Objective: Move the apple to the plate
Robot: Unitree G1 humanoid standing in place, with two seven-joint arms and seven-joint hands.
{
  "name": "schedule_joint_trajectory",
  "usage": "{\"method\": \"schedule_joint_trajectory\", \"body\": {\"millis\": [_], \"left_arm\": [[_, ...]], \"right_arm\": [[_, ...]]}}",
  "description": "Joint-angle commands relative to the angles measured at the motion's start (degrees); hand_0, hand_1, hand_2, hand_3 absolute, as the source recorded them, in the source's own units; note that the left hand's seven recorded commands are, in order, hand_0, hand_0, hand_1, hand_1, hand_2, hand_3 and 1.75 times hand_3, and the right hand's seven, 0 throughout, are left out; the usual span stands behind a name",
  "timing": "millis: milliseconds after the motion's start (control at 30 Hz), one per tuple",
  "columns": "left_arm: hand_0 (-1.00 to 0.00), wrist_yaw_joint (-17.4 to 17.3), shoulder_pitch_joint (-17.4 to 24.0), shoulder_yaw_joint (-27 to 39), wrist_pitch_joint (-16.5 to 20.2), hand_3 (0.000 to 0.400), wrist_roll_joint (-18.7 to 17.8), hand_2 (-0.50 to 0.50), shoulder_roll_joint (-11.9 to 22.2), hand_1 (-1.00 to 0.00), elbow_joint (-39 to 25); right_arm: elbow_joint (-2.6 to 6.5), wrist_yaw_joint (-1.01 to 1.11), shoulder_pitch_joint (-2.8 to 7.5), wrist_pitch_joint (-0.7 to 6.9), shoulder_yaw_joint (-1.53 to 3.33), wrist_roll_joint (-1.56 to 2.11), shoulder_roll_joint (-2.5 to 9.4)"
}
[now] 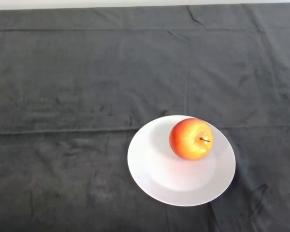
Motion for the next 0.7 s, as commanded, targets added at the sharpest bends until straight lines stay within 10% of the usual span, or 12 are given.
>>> {"method": "schedule_joint_trajectory", "body": {"millis": [33, 700], "left_arm": [[0.0, -0.8, 0.9, 1.5, 1.0, 0.0, -1.9, 0.0, 0.1, 0.0, -0.8], [0.0, -4.6, 1.9, 3.4, 1.8, 0.0, -1.7, 0.0, -0.4, 0.0, -3.7]], "right_arm": [[0.96, 0.23, 2.02, -0.42, -0.39, 0.34, -1.18], [0.74, 0.16, 2.11, -0.42, -0.36, 0.35, -1.09]]}}
